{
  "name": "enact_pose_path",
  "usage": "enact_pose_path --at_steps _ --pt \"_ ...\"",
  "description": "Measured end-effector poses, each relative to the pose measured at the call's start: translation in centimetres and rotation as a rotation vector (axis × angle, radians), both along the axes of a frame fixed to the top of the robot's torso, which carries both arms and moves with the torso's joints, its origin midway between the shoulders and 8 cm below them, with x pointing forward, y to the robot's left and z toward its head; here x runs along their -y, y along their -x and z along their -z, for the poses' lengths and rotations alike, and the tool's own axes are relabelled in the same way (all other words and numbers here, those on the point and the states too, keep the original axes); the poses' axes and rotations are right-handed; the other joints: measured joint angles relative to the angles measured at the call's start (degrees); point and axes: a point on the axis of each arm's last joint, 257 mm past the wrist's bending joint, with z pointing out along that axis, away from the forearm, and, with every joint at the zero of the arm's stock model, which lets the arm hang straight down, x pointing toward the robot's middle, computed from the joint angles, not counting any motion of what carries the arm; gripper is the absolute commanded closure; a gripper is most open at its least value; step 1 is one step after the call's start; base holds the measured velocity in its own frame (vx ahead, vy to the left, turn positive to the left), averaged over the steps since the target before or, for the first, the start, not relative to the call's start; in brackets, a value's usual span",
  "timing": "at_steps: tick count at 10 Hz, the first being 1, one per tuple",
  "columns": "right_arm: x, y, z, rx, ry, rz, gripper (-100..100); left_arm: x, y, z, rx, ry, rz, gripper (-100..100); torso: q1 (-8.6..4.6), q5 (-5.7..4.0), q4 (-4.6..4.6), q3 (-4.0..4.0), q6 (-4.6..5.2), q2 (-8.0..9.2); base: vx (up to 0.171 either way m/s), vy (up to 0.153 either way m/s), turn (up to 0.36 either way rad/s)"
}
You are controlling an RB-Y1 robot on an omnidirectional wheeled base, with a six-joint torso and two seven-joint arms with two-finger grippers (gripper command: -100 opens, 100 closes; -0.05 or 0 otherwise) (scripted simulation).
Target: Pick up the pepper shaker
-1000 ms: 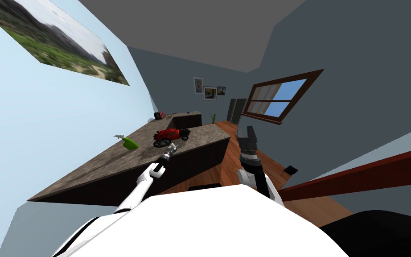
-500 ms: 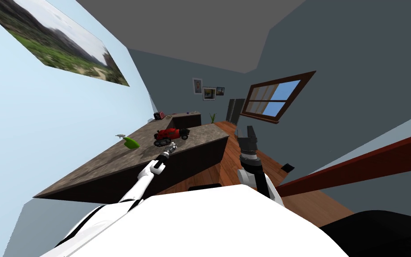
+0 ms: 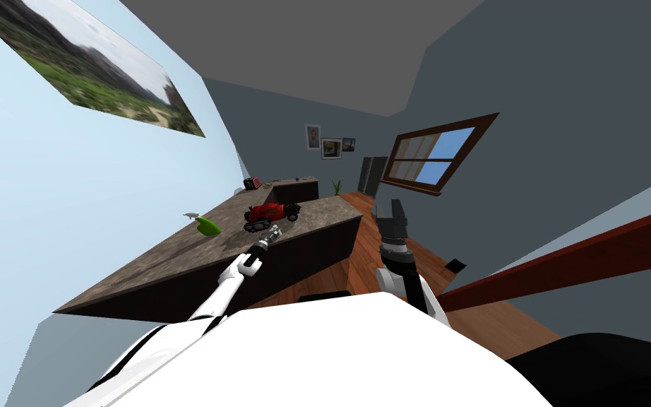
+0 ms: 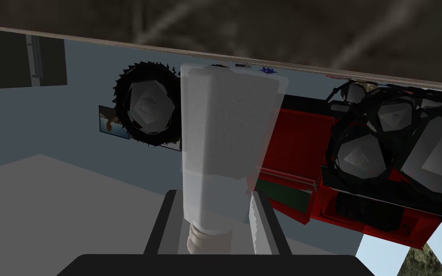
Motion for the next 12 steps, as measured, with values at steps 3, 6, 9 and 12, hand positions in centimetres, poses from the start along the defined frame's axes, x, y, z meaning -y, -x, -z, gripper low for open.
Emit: enact_pose_path --at_steps 3,6,9,12 --pt "0.0 0.0 0.0 0.000 0.000 0.000 0 1.3 2.3 1.3 -0.016 -0.004 0.018 100 0.19 0.07 -0.17 -0.30 -0.06 -0.45 0.107 0.031 0.050" --pt "0.0 0.0 0.0 0.000 0.000 0.000 0 2.8 4.4 2.1 -0.014 -0.007 0.040 100 0.40 0.21 -0.42 -0.53 -0.08 -0.65 0.077 0.021 0.037" --pt "0.0 0.0 0.0 0.000 0.000 0.000 0 3.7 6.6 2.5 -0.018 -0.011 0.053 100 0.53 0.38 -0.69 -0.66 -0.18 -0.64 0.062 0.018 0.035" --pt "0.0 0.0 0.0 0.000 0.000 0.000 0 4.7 8.4 2.9 -0.022 -0.012 0.063 100 0.61 0.55 -0.92 -0.80 -0.19 -0.70 0.062 0.018 0.032"
